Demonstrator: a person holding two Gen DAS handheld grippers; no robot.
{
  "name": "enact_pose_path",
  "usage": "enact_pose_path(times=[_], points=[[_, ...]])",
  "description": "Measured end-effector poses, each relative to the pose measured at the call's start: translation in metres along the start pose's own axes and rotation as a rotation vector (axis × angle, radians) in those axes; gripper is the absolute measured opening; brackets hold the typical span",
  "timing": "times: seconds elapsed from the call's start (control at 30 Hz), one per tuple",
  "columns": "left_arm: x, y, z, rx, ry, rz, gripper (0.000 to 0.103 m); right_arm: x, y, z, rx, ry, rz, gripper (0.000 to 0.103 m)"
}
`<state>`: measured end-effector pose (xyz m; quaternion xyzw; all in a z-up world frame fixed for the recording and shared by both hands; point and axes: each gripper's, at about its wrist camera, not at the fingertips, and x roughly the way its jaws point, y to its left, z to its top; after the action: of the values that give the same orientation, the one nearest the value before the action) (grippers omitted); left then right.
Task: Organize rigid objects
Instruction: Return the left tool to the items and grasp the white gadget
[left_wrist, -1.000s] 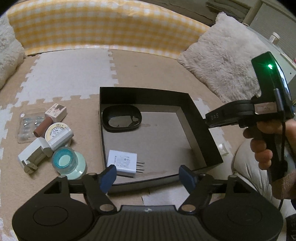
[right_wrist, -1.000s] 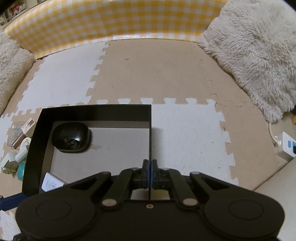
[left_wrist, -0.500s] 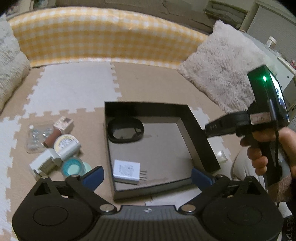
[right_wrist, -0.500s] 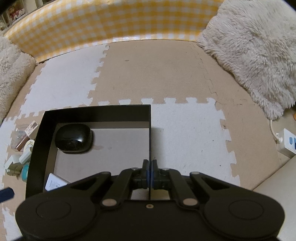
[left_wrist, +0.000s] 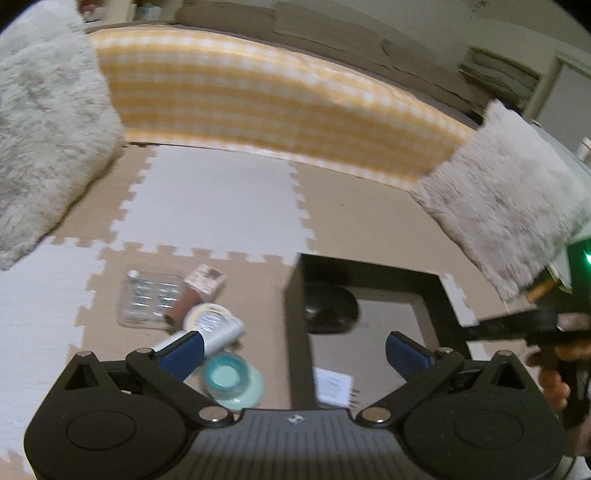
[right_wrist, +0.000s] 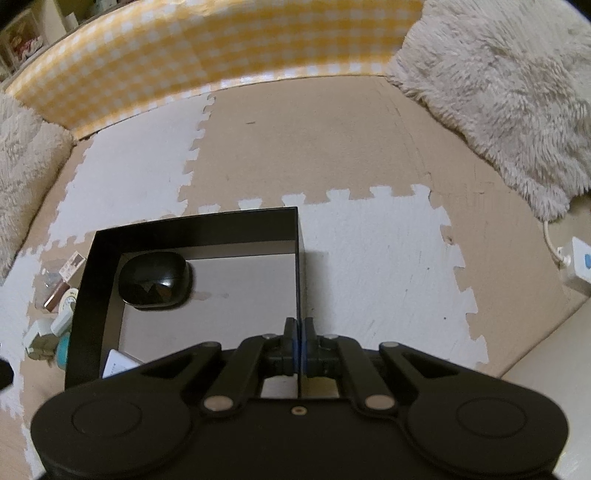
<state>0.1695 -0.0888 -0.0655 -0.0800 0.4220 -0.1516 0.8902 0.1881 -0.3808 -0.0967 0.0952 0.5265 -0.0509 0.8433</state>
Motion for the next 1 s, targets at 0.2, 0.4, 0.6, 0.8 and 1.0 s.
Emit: enact_pose_path(times=[0.2, 0.4, 0.6, 0.8, 1.0], points=[[0.005, 0.027, 0.004, -0.041, -0.001, 0.063, 0.103, -0.001, 0.0, -0.002, -0.008, 0.003, 0.002, 0.003], [0.014, 0.05, 0.002, -0.069, 0.0, 0.13, 0.103, -0.001, 0.001, -0.003, -0.02, 0.0, -0.005, 0.003], [0.027, 0.062, -0.005, -0.047, -0.001, 0.162, 0.096, -0.001, 0.001, -0.002, -0.024, -0.001, -0.006, 0.003], [0.045, 0.061, -0.013, 0.043, 0.034, 0.165, 0.079, -0.001, 0.002, -0.002, -0.028, -0.001, -0.008, 0.003], [0.053, 0.061, -0.02, 0.102, 0.083, 0.179, 0.058, -0.001, 0.003, -0.002, -0.029, -0.002, -0.009, 0.003]])
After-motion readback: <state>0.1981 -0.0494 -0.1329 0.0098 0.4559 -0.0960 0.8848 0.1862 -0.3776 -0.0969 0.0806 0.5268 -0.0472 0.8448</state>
